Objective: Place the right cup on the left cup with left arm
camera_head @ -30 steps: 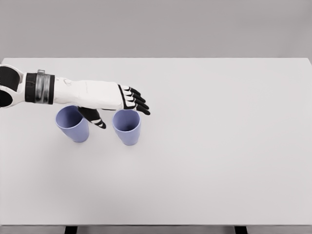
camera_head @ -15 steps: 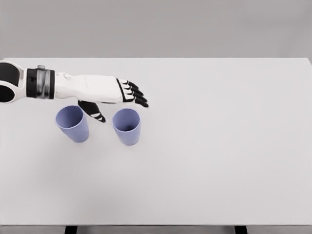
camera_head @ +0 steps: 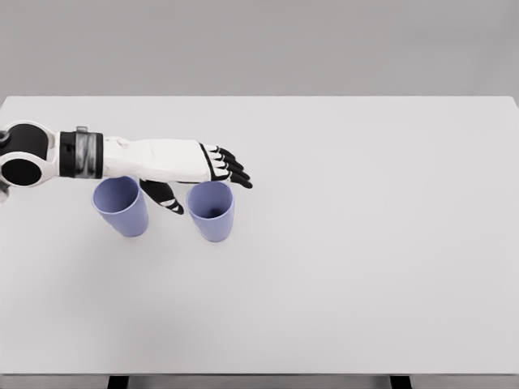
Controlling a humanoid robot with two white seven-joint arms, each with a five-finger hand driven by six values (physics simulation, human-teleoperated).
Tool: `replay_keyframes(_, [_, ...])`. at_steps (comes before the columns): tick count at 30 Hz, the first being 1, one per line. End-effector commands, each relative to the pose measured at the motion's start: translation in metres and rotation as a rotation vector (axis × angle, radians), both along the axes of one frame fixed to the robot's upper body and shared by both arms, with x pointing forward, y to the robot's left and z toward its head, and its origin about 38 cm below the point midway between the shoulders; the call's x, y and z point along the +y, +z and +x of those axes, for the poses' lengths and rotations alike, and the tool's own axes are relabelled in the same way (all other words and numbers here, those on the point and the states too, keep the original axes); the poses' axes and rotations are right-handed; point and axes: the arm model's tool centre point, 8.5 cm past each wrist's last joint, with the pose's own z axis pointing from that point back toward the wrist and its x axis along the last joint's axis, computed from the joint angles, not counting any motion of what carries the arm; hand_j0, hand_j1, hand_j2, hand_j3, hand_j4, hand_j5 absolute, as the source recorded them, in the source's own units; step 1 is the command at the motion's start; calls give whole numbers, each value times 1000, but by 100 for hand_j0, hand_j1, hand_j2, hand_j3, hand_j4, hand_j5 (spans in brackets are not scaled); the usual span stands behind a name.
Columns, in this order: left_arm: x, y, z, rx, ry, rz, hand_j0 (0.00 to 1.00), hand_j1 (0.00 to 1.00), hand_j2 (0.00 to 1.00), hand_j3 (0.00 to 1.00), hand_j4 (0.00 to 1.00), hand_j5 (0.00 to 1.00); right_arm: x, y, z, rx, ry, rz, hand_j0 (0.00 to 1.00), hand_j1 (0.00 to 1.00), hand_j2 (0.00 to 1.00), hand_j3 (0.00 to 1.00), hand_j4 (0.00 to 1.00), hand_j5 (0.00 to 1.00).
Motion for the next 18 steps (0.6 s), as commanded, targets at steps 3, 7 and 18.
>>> replay_keyframes(3, [-1, -7, -1, -6, -6, 19, 100, 100, 100, 100, 100, 100, 0, 0, 0, 0, 0, 0, 100, 100, 100, 100, 100, 100])
replay_keyframes(7, [-1, -8, -2, -6, -6, 22, 100, 100, 100, 100, 100, 100, 0, 0, 0, 0, 0, 0, 100, 100, 100, 100, 100, 100])
replay_keyframes(18, [-6, -21, 0, 0, -11, 39, 100, 100, 100, 100, 100, 100, 0, 0, 0, 0, 0, 0, 100, 100, 100, 100, 100, 100])
